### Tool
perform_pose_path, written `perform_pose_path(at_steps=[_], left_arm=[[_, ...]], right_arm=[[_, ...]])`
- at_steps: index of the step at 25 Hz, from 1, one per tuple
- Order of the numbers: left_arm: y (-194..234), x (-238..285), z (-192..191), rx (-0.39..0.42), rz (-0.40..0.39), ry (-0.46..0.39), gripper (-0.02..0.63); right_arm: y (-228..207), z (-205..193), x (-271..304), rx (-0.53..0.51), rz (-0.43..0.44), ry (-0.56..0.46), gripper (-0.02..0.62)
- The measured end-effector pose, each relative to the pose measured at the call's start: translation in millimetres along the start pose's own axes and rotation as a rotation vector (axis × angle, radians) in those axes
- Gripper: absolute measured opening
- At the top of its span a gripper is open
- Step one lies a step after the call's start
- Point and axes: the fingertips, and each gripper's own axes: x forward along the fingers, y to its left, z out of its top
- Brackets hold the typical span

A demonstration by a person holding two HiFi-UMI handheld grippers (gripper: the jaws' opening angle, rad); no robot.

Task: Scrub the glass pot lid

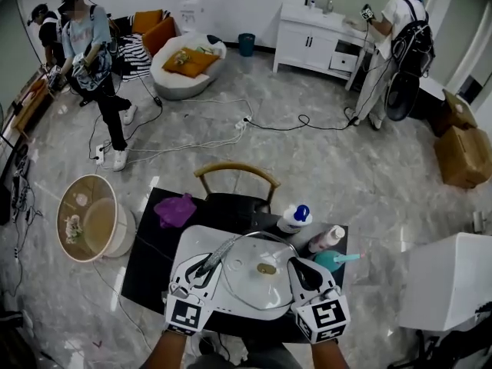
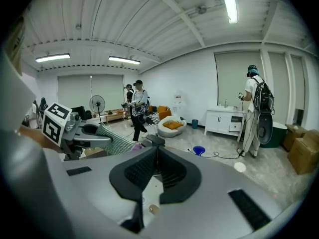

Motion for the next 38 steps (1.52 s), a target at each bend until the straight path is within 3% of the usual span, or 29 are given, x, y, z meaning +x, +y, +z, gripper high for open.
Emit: perform_pose_path(at_steps=[11,20,30,38], left_arm=[[-37.6,90.3,-69.0,-0.040,-0.065,0.105,0.091],[-57.4,129.9,-107.0,-0.055,-0.074,0.197,0.092],[-84.8,153.0,-109.8,-0.095,-0.110,0.199,0.092],[-128.3,153.4,-95.3,-0.124,-0.203,0.163,0.092]], right_arm=[[-46.4,-66.4,-4.8,0.052,-0.050,0.111,0.025],[-58.2,-98.6,-5.4,0.088,-0.062,0.161,0.026],[-71.4,-120.4,-13.5,0.105,-0.087,0.189,0.026],[-71.3,-125.4,-15.7,0.114,-0.096,0.185,0.026]])
